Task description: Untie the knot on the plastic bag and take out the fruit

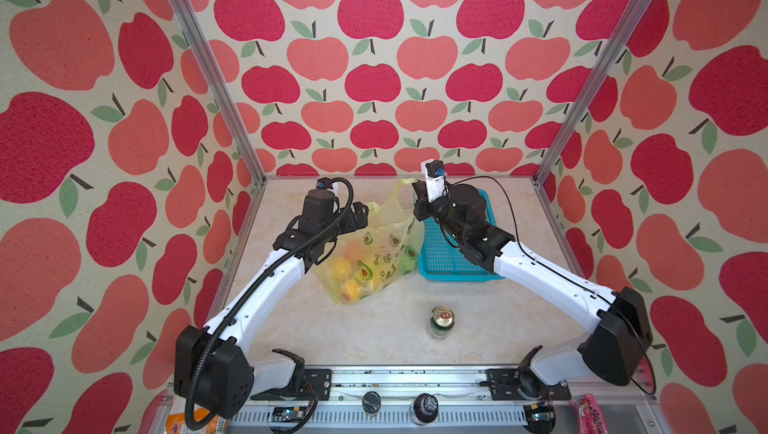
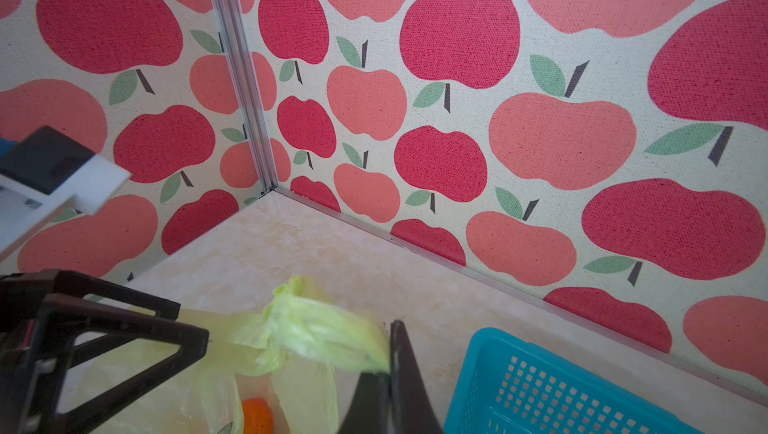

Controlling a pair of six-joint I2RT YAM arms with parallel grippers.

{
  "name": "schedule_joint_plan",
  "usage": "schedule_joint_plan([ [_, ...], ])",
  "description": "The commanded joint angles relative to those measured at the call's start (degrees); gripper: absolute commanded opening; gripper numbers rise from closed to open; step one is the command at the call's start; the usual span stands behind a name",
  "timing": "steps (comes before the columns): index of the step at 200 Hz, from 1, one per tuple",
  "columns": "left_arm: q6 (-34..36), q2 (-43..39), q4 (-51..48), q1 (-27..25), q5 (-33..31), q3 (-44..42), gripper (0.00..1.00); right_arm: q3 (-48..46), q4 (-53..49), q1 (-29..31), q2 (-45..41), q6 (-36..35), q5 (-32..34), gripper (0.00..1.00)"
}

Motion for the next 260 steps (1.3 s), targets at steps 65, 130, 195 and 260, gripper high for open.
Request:
schedule_joint_plan([
  [65,4.0,-0.3,2.9,2.8,3.4,3.3,0.00,4.0,-1.4,-0.8,0.8,2.6,-0.5,0.00],
  [130,12.1,-3.9,1.4,-0.3,3.2,3.5,0.99,3.7,-2.3,-3.5,-0.3,4.9,-2.0,0.00],
  [195,1.5,-11.5,1.0,-11.0,-5.6,-2.3,1.00,2.3,-2.4,-3.8,-1.8,5.4,-2.3,0.00],
  [260,-0.4,-2.2,4.1,-9.4,-4.8,-1.0,0.99,2.7,-2.6,-3.8,-1.3,6.0,-3.3,0.00],
])
